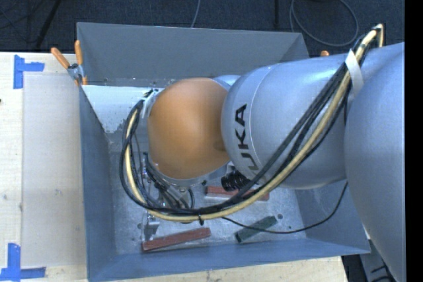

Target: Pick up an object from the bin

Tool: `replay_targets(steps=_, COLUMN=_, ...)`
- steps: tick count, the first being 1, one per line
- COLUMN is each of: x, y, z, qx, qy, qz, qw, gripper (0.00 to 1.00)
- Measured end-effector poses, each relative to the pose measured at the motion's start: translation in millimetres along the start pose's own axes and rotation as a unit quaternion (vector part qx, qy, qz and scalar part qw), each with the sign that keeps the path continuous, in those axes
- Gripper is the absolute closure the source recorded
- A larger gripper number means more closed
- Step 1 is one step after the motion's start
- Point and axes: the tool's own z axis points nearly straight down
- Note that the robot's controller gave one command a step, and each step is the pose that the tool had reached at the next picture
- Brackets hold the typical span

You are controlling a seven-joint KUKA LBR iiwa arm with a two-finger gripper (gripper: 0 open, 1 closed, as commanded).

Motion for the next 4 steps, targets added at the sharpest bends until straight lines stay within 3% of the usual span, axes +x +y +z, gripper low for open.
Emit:
replay_targets(steps=1, x=-2.1, y=-1.1, z=-4.1, qx=-0.001, qy=-0.0033, qz=0.002, qw=1.0000, gripper=0.00)
replay_targets(steps=2, x=-27.8, y=-54.5, z=18.2, qx=-0.002, qy=-0.0039, qz=0.007, qw=1.0000, gripper=0.00)
replay_targets(steps=3, x=-19.5, y=-93.7, z=56.8, qx=0.000, qy=-0.0054, qz=-0.021, qw=0.9998, gripper=0.00)
replay_targets(steps=4, x=1.7, y=-92.7, z=73.4, qx=0.000, qy=-0.0018, qz=-0.088, qw=0.9961, gripper=0.00)
